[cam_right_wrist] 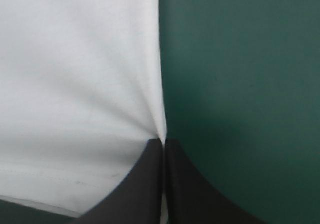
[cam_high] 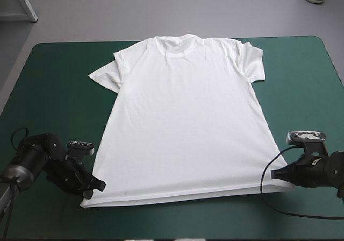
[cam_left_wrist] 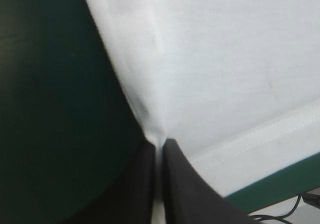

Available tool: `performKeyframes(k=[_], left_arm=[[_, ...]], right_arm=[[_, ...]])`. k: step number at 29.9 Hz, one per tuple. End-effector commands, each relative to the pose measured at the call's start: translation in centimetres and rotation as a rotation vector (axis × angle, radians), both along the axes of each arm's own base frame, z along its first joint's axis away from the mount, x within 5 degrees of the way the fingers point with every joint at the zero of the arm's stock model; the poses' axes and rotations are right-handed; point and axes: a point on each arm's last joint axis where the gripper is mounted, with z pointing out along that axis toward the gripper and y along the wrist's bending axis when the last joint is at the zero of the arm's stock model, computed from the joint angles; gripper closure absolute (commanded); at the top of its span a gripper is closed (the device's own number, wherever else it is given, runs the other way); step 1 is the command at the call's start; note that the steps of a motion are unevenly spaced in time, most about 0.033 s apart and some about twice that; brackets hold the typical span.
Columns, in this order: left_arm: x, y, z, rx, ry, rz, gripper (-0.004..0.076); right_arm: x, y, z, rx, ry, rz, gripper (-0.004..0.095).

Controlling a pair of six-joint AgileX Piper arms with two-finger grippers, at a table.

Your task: Fold the cloth

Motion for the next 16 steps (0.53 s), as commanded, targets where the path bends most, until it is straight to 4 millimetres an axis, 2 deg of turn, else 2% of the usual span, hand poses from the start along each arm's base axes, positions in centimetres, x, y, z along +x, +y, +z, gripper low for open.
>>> performKeyframes(k=[1,13,16], left_arm=[[0.10,-0.33,0.86,-0.036,-0.042,-0.002,0.0705],[-0.10,-0.56,0.92,-0.066,-0.035,-0.066,0.0704],[-0.19,-0.86,1.02,-0.101,-0.030,-0.084,0.0656]], right_arm=[[-0.28,-0.28,0.80,-0.020,0.008,-0.008,0.0921],[-0.82,-1.19,0.61,-0.104,0.067,-0.068,0.0921],[-1.02,-1.28,0.54,-0.118,0.090,-0.062,0.0903]])
